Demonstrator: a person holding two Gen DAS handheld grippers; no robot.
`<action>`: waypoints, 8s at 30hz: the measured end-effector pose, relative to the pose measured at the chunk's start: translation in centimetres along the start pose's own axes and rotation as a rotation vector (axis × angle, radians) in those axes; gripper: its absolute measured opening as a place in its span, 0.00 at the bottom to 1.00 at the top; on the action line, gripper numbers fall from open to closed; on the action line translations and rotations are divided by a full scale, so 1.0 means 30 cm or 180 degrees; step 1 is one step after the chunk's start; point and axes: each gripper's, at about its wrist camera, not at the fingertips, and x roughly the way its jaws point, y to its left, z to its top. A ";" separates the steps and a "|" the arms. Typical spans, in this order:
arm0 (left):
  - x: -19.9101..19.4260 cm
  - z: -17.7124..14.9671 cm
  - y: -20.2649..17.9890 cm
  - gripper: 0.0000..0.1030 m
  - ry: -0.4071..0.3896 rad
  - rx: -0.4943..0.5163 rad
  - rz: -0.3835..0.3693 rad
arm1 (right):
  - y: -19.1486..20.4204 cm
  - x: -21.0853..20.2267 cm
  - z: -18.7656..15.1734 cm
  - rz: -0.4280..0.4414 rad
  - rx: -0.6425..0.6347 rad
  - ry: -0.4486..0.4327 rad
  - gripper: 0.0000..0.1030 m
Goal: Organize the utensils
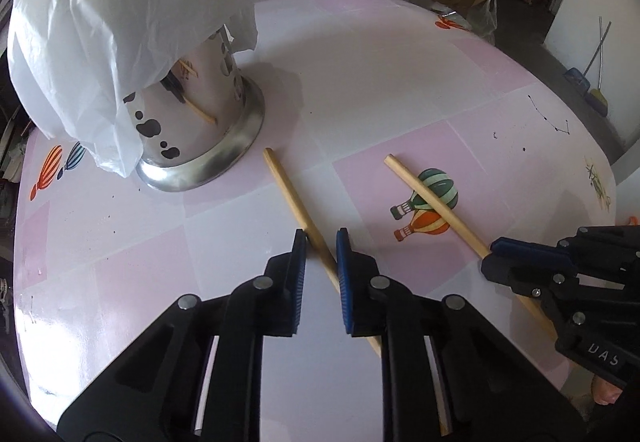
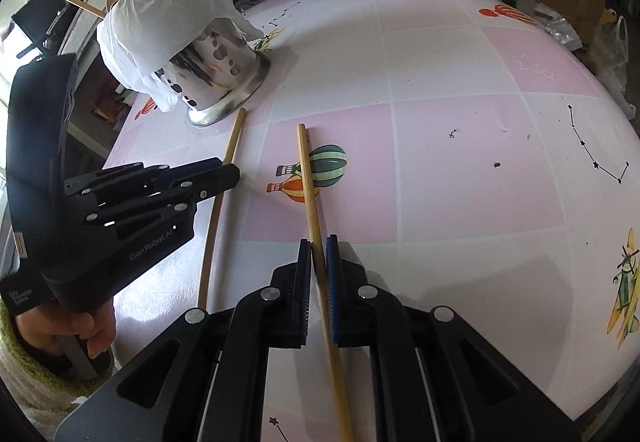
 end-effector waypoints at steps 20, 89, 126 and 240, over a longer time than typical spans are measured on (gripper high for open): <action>-0.079 -0.140 0.136 0.15 0.0230 -0.0248 -0.0171 | -0.001 0.000 -0.001 0.0019 0.0012 -0.0004 0.07; -0.666 -0.208 0.458 0.05 -0.1862 -0.1234 -0.0695 | 0.132 -0.246 0.284 0.0038 -0.0423 -0.0435 0.06; -0.718 0.512 0.546 0.05 -0.2959 -0.1091 -0.0447 | 0.025 -0.408 0.391 0.0482 -0.0151 -0.0972 0.06; -0.768 -0.311 0.271 0.92 -0.1389 -0.1247 0.1316 | 0.367 -0.477 -0.085 -0.0648 -0.0699 -0.1700 0.94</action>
